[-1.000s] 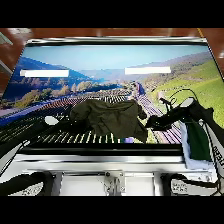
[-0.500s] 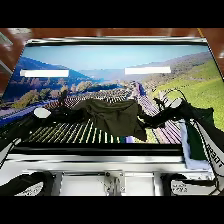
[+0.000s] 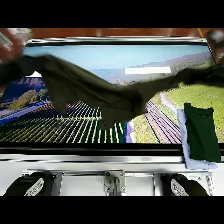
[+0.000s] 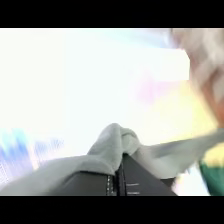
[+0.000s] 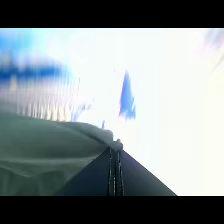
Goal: Fold the shirts.
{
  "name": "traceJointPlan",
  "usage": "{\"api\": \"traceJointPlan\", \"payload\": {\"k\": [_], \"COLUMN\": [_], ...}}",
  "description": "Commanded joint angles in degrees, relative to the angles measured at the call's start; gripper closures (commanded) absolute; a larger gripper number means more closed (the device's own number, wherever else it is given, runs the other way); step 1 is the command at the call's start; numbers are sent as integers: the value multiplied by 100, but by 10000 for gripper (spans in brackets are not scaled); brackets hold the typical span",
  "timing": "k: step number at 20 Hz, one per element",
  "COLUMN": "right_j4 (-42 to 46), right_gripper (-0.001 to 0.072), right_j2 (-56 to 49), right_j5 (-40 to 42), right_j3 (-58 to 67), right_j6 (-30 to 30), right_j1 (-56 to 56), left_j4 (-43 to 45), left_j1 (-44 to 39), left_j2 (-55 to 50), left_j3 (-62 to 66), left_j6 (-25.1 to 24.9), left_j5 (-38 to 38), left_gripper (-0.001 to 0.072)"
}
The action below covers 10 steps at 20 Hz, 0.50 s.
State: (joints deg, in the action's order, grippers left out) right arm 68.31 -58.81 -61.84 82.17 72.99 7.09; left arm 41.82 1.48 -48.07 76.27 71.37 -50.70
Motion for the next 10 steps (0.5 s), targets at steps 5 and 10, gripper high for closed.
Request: {"api": "traceJointPlan", "payload": {"k": [5,10], "right_j4": [391,726], "right_gripper": [658,658], "right_j2": [1346,1276], "right_j5": [844,817], "right_j3": [2852,3174], "right_j6": [188,367], "right_j1": [256,256], "left_j4": [407,1838], "left_j1": [837,837], "left_j2": [1272,1320], "left_j3": [2129,1840], "left_j6": [195,1064], "left_j5": [-199,-2184], "left_gripper": [668,667]}}
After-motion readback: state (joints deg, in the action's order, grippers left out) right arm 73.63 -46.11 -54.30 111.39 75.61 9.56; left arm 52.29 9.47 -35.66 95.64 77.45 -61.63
